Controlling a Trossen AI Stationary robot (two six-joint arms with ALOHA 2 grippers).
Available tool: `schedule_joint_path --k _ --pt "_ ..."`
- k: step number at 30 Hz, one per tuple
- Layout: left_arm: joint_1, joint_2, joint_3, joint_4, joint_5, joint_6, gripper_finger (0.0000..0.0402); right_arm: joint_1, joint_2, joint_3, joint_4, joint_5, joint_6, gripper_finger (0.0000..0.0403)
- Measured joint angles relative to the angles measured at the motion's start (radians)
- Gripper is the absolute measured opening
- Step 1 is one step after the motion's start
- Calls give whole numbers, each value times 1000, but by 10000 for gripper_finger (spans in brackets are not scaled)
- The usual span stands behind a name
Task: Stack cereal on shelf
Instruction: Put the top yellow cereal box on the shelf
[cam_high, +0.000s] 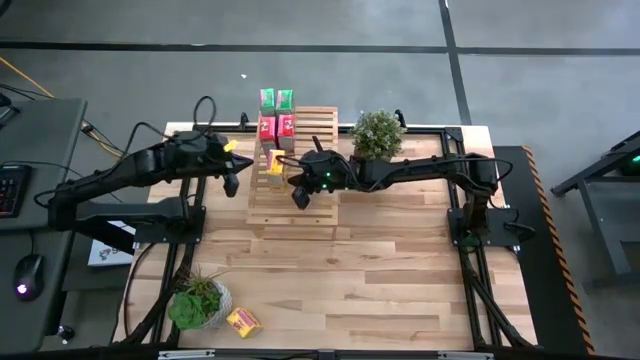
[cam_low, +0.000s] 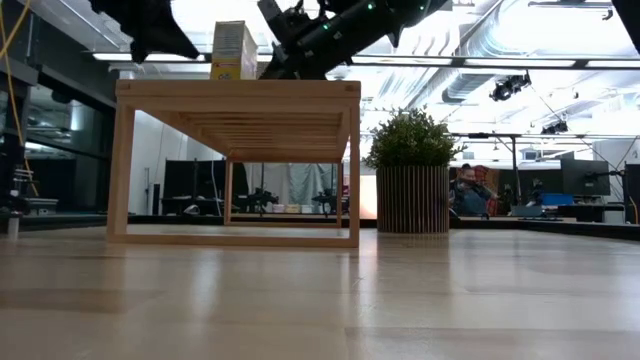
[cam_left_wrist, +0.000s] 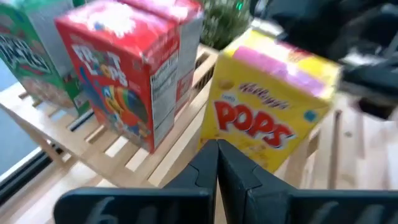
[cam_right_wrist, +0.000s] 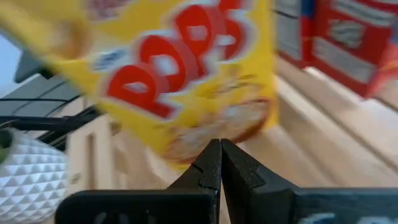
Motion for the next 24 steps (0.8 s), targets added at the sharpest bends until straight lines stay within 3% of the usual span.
schedule_joint_path --k 3,13,24 --pt "0 -74 -44 63 11 -27 0 -20 -3 0 -38 -2 0 0" --pt "0 -388 -404 466 112 -304 0 -45 -35 1 -86 -112 -67 0" --pt "-1 -479 -438 523 105 -332 0 -45 -75 1 -252 -107 -134 0"
